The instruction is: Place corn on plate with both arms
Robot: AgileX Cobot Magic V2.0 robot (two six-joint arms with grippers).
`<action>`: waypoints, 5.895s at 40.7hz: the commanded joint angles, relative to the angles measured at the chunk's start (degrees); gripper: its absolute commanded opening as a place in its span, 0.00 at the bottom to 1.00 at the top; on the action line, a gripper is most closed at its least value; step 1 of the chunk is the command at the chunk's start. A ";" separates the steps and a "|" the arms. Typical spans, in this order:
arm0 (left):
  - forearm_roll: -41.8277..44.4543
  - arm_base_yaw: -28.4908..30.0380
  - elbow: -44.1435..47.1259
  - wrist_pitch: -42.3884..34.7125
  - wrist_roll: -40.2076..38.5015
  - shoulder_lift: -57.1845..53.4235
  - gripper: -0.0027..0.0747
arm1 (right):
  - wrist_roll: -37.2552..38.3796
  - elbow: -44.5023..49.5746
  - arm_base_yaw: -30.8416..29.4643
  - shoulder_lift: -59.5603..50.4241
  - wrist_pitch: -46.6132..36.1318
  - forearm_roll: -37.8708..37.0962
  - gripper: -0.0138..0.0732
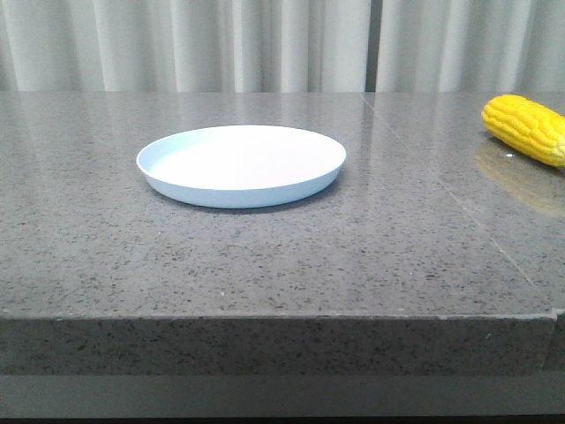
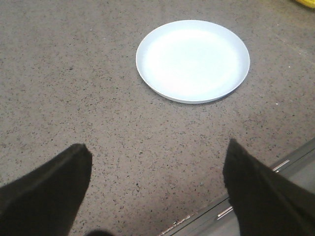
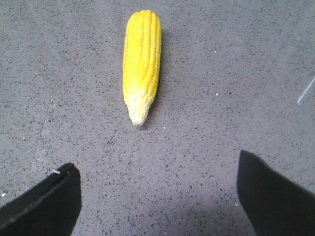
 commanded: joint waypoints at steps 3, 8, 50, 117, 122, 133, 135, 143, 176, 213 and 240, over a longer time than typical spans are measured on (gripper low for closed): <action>0.36 -0.32 -1.48 -4.11 -0.66 0.01 0.74 | -0.67 -3.24 -0.25 2.51 -1.76 -0.51 0.92; 0.36 -0.32 -1.48 -4.11 -0.66 0.01 0.74 | -0.67 -7.68 -0.25 6.88 3.36 -0.51 0.92; 0.36 -0.32 -1.48 -4.11 -0.66 0.01 0.74 | -1.07 -48.99 -0.15 56.44 13.49 4.12 0.92; 0.36 -0.32 -1.48 -4.11 -0.66 0.01 0.74 | 7.18 -69.68 27.31 67.79 21.60 14.39 0.45; 0.36 -0.32 -1.48 -4.11 -0.66 0.01 0.74 | 8.95 -69.68 28.52 70.67 17.91 16.53 0.46; 0.36 -0.32 -1.48 -4.11 -0.66 0.01 0.74 | 8.95 -69.68 28.70 74.36 16.51 17.51 0.70; 0.36 -0.32 -1.48 -4.11 -0.66 0.01 0.74 | 8.95 -69.68 28.70 74.54 16.47 17.51 0.78; 0.36 -0.32 -1.48 -4.11 -0.66 0.01 0.74 | 6.93 -69.99 28.70 72.67 16.99 16.52 0.89; 0.36 -0.32 -1.48 -4.11 -0.66 0.01 0.74 | -13.27 -48.70 28.63 30.35 23.22 5.69 0.89; 0.36 -0.32 -1.48 -4.11 -0.66 0.01 0.74 | -13.21 -9.84 28.63 -13.00 15.74 5.69 0.89; -1.26 -0.32 -1.48 -3.75 -0.66 0.01 0.01 | -13.21 -9.84 28.63 -13.06 15.80 5.69 0.11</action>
